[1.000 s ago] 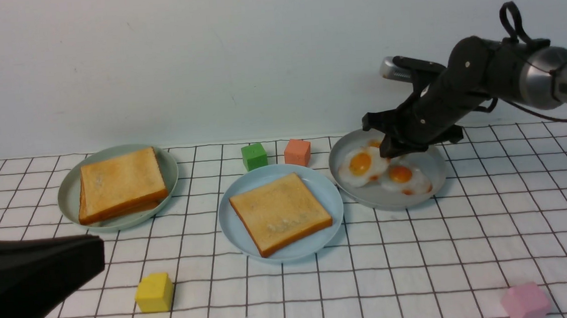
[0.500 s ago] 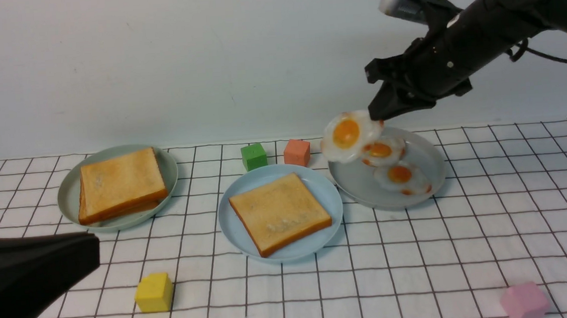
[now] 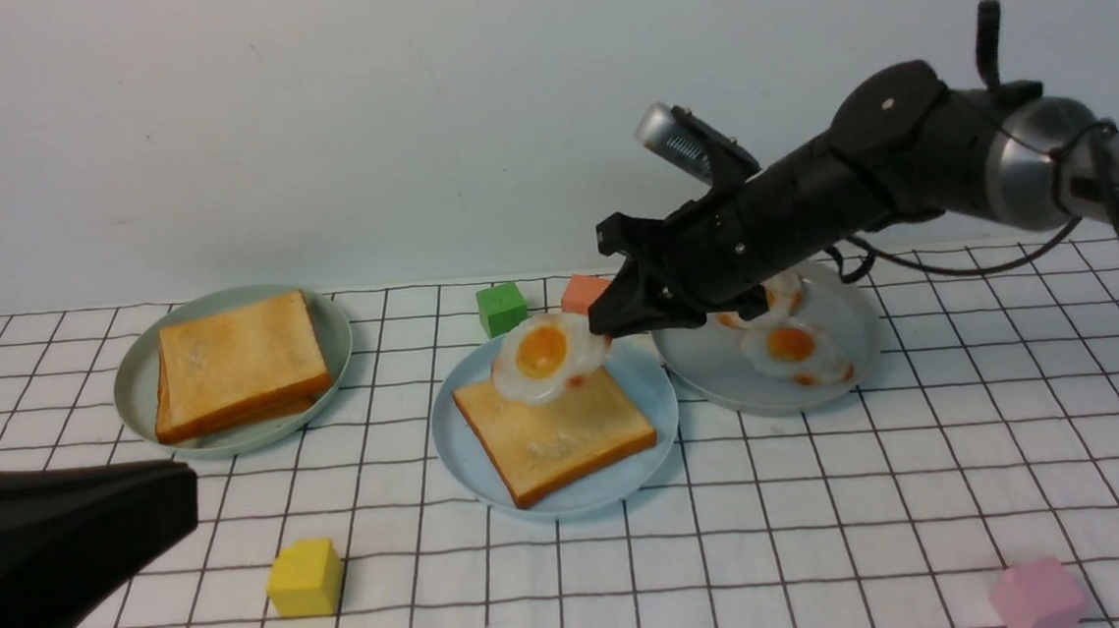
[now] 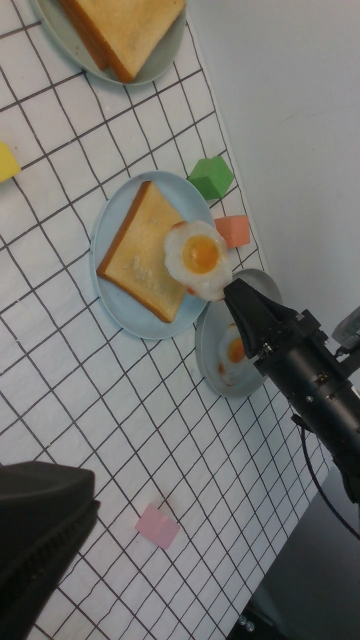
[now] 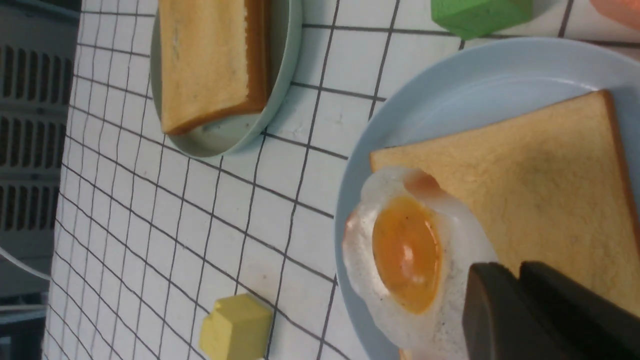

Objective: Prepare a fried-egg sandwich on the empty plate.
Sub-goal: Use the right arm to place the fried egg on the slice of bread in the middle, then use the left arm to grab a slice of bread

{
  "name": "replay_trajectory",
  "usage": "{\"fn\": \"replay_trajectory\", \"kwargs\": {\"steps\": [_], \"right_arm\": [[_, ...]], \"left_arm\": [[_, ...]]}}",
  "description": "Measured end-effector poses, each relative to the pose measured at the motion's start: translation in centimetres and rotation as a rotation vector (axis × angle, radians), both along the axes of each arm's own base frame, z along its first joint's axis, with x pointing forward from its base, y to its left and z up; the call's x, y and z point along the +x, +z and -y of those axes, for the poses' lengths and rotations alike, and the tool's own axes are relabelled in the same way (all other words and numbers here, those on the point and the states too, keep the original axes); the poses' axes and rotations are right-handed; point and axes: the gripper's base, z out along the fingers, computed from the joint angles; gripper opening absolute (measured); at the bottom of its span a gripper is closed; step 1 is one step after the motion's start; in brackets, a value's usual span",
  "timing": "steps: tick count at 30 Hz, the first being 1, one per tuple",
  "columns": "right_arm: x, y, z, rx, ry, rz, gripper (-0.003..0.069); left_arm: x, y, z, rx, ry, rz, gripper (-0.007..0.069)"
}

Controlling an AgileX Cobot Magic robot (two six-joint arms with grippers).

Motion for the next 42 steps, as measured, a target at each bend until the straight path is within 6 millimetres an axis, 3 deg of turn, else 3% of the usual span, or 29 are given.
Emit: {"fn": "replay_trajectory", "kwargs": {"steps": [8, 12, 15, 17, 20, 23, 24, 28, 32, 37, 42], "right_arm": [[0.6, -2.8, -0.3, 0.015, -0.037, -0.062, 0.0082], [0.7, -3.0, -0.3, 0.014, -0.048, -0.063, 0.0176], [0.6, -3.0, -0.3, 0.016, -0.042, -0.068, 0.033], [0.4, -2.7, -0.3, 0.013, -0.022, -0.072, 0.0413], [0.0, -1.9, 0.2, -0.015, 0.011, -0.075, 0.0443], [-0.6, 0.0, 1.2, -0.067, 0.04, -0.056, 0.0415], [-1.2, 1.6, 2.0, -0.12, 0.071, -0.034, 0.0367], [-5.0, 7.5, 4.5, -0.352, 0.165, 0.037, 0.0183], [-10.4, 11.3, 5.8, -0.497, 0.162, 0.1, 0.0042], [-19.4, 15.4, 7.4, -0.518, 0.146, 0.262, 0.0006], [-27.1, 17.0, 10.1, -0.489, 0.103, 0.448, 0.0006]], "left_arm": [[0.0, 0.0, 0.0, 0.0, 0.0, 0.0, -0.0006], [0.0, 0.0, 0.0, 0.0, 0.0, 0.0, -0.0004], [0.0, 0.0, 0.0, 0.0, 0.0, 0.0, -0.0001], [0.0, 0.0, 0.0, 0.0, 0.0, 0.0, -0.0001], [0.0, -0.2, 0.0, 0.01, -0.002, -0.015, 0.0001], [0.3, -0.5, 0.3, 0.019, 0.002, -0.057, 0.0001], [0.8, -0.9, 0.6, 0.029, 0.006, -0.097, 0.0001], [3.5, -2.9, 2.4, 0.088, 0.039, -0.268, 0.0001], [7.1, -4.7, 4.5, 0.195, 0.084, -0.383, -0.0013], [13.2, -5.9, 5.8, 0.303, 0.174, -0.471, -0.0013], [19.5, -6.4, 3.1, 0.386, 0.281, -0.515, -0.0013]]}}
